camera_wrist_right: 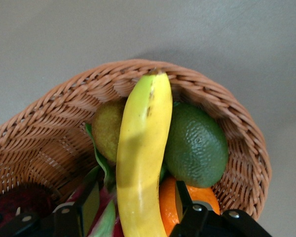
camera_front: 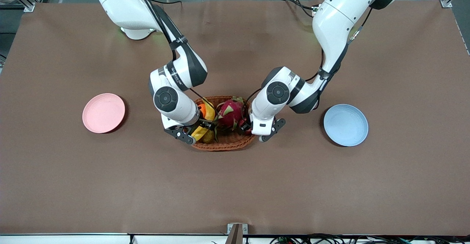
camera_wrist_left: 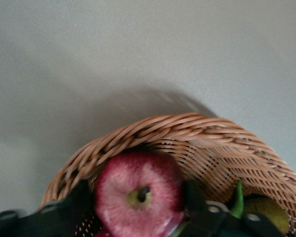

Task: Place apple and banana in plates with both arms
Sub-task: 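Lift the apple with the left gripper toward the blue plate, then lower the apple onto the blue plate while the right gripper grasps the banana, then carry the banana to the pink plate while the left gripper releases the apple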

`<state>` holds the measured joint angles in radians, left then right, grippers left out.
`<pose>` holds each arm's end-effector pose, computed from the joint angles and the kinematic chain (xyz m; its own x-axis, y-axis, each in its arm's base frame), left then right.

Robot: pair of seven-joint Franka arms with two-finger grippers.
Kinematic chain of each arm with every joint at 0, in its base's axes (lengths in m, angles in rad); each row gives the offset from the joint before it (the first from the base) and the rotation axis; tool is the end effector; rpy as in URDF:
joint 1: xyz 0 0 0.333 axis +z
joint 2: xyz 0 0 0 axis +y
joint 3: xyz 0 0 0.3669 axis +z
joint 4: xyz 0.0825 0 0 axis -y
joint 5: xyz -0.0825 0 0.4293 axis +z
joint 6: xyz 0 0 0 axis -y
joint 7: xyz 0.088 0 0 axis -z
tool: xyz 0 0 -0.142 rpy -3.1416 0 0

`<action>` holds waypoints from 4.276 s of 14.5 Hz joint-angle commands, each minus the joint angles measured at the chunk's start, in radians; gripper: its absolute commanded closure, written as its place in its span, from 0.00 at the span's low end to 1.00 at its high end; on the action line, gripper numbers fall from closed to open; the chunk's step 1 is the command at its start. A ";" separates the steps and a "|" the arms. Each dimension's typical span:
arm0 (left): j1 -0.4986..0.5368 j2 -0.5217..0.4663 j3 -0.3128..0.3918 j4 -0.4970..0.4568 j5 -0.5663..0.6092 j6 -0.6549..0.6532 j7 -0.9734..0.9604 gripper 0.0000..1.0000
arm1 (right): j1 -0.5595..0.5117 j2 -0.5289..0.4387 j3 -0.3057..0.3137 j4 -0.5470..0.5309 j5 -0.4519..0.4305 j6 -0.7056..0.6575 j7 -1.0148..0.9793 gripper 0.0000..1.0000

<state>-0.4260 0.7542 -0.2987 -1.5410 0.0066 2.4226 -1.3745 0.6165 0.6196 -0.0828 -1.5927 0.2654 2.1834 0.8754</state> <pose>0.6202 -0.4993 0.2120 0.7397 0.6526 -0.1640 0.6729 -0.7167 0.1828 0.6404 0.4074 0.2508 0.8785 -0.4539 -0.1489 -0.4680 -0.8804 -0.0772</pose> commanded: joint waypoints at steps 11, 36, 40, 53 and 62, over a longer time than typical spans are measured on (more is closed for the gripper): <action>0.165 -0.257 0.012 -0.037 0.006 -0.330 0.043 0.87 | 0.012 0.045 -0.008 0.017 0.026 0.026 0.001 0.44; 0.553 -0.354 0.012 -0.467 0.389 -0.137 0.244 0.00 | 0.003 0.033 -0.017 0.077 0.009 -0.061 -0.102 0.72; 0.550 -0.352 0.009 -0.455 0.389 -0.143 0.244 0.00 | -0.124 -0.040 -0.032 0.131 -0.003 -0.296 -0.232 0.72; 0.555 -0.441 -0.139 0.021 0.375 -0.677 0.620 0.00 | -0.670 -0.371 -0.051 -0.551 -0.184 0.004 -1.134 0.71; 0.592 -0.688 -0.027 0.018 0.064 -0.809 1.245 0.00 | -0.663 -0.367 -0.049 -0.676 -0.213 0.190 -1.147 0.69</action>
<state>0.2123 0.1297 -0.3992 -1.4941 0.1143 1.6347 -0.2484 -0.0441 0.2903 -0.1383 -2.2269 0.0706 2.3504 -0.2644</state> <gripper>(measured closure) 0.000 0.608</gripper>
